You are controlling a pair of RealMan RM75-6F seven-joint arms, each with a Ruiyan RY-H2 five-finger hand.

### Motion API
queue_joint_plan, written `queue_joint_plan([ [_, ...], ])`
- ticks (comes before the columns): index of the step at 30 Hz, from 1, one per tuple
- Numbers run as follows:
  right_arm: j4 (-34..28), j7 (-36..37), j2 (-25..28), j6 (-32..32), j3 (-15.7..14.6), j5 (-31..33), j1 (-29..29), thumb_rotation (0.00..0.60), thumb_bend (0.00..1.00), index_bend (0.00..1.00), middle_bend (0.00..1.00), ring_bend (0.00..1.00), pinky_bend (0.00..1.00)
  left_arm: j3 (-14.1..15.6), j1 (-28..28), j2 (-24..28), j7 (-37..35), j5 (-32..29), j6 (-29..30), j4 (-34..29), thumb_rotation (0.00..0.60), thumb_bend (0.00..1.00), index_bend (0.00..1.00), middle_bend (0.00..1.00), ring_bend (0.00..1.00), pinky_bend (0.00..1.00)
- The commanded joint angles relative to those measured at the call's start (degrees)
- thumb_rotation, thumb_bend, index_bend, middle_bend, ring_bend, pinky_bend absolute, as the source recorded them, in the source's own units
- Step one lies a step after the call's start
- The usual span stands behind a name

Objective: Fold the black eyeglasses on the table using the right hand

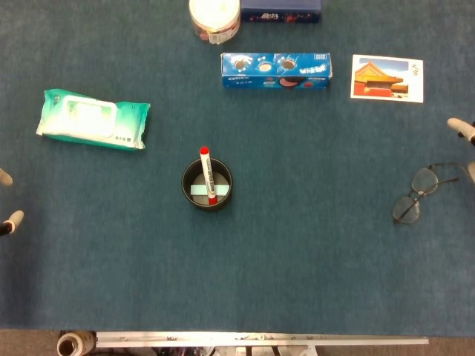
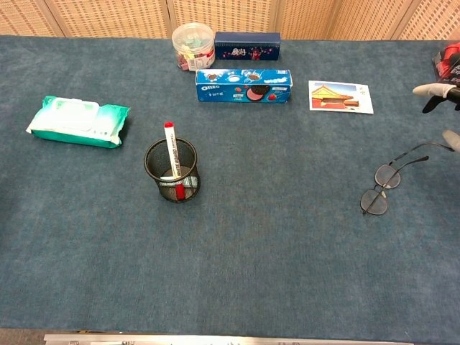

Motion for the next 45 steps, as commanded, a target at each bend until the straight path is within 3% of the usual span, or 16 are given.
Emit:
queue_joint_plan([
  [1,0.01,0.11,-0.14,-0.16,-0.01,-0.25,0.16,0.6,0.47,0.14,0.32,0.21,0.33,0.03,0.04,0.04,-0.05,0.09,0.1,-0.04,0.6,0.04,0.45,0.38,0.31,0.51],
  [45,-1.53,2.49,-0.9,-3.08,-2.99,-3.61,1.61,0.6,0.47,0.14,0.32,0.21,0.33,0.04,0.29,0.1,-0.95,0.12,0.32,0.33,0.6,0.04,0.45,0.38,0.31,0.51],
])
